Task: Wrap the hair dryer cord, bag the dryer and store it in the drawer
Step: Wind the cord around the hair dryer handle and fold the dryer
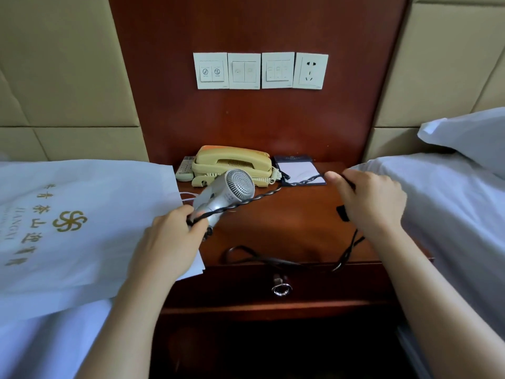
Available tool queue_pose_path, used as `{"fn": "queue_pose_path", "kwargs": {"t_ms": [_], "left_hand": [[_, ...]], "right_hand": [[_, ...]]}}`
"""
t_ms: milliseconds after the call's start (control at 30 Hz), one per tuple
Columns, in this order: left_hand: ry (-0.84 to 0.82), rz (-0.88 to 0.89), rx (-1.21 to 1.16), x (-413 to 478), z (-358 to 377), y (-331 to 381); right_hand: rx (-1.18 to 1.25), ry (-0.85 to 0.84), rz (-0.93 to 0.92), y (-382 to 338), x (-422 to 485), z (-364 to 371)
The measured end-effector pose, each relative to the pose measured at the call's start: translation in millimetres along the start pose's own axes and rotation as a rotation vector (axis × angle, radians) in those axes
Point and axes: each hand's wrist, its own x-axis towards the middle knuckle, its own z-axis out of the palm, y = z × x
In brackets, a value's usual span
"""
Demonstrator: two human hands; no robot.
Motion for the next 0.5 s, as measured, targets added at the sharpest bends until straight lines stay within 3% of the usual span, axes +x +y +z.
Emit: {"fn": "queue_pose_path", "kwargs": {"t_ms": [67, 367, 500], "left_hand": [[-0.052, 0.018, -0.042, -1.3, -2.6, 4.9], [-0.416, -0.039, -0.264, -6.0, -5.6, 23.1], [-0.488, -0.098, -0.387, -3.9, 1.7, 31.6]], "right_hand": [[-0.035, 0.082, -0.031, 4.1, 2.6, 7.3], [0.015, 0.067, -0.205, 22.3, -3.1, 46.5], [-0.154, 0.055, -0.254, 16.5, -11.7, 61.5]]}}
